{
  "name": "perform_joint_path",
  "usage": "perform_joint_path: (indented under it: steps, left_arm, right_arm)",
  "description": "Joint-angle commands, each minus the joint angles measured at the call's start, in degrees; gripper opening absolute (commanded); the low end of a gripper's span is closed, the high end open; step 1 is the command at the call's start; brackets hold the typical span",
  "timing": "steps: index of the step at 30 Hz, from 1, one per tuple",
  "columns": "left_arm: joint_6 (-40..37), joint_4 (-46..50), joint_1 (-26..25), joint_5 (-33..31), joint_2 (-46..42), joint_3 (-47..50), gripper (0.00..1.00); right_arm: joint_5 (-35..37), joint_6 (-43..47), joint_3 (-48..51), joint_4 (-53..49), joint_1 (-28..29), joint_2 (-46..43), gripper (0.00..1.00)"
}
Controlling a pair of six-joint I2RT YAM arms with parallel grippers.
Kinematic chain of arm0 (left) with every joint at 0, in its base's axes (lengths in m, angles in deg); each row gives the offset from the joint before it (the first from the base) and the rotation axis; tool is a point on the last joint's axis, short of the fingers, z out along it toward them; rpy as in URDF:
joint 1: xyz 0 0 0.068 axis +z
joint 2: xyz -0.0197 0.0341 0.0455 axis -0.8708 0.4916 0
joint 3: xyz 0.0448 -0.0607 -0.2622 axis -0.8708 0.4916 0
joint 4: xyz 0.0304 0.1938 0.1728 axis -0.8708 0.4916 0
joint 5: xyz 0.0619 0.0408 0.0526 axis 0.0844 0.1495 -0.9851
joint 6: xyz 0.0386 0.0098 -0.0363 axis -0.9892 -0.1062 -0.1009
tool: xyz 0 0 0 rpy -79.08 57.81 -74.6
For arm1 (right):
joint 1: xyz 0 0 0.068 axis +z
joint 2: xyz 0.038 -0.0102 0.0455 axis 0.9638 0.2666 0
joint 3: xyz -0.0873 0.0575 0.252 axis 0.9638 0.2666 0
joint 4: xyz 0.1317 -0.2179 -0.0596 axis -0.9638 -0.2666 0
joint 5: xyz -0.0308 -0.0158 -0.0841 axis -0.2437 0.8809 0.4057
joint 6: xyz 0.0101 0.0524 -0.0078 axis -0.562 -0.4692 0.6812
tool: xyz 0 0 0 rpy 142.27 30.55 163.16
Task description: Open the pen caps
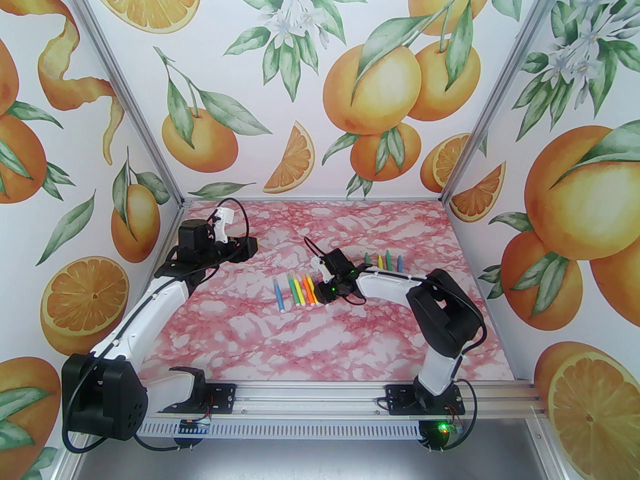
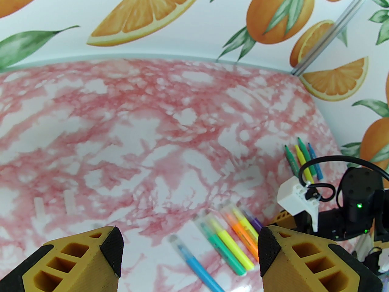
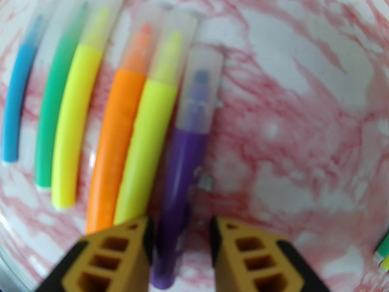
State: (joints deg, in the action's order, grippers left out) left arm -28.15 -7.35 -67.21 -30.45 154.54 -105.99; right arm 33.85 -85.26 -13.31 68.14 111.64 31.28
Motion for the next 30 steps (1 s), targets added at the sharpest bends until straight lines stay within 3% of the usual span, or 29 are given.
perform_joint_path:
  steps: [1, 8, 16, 23, 30]
  left_arm:
    - [-0.7, -0.7, 0.5, 0.3, -0.9, 0.2, 0.77]
    - [-0.6, -0.8, 0.6, -0.1, -1.0, 0.5, 0.77]
    - [2.0, -4.0, 0.8, 1.1, 1.0, 1.8, 0.77]
    - [4.9, -7.3, 0.7, 3.6, 3.0, 3.2, 0.77]
    - [7.2, -9.8, 0.7, 8.3, 4.3, 4.0, 0.76]
  right_arm:
    - [3.3, -0.5, -1.8, -2.9, 0.5, 1.3, 0.36]
    - [8.8, -1.5, -1.8, -8.5, 0.8, 1.4, 0.32]
    - [10.0, -2.2, -1.2, -8.8, 0.8, 1.9, 0.21]
    - [7.7, -3.1, -1.1, -6.4, 0.3, -0.2, 0.11]
    - [1.2, -3.9, 0.6, -0.9, -0.9, -6.5, 0.05]
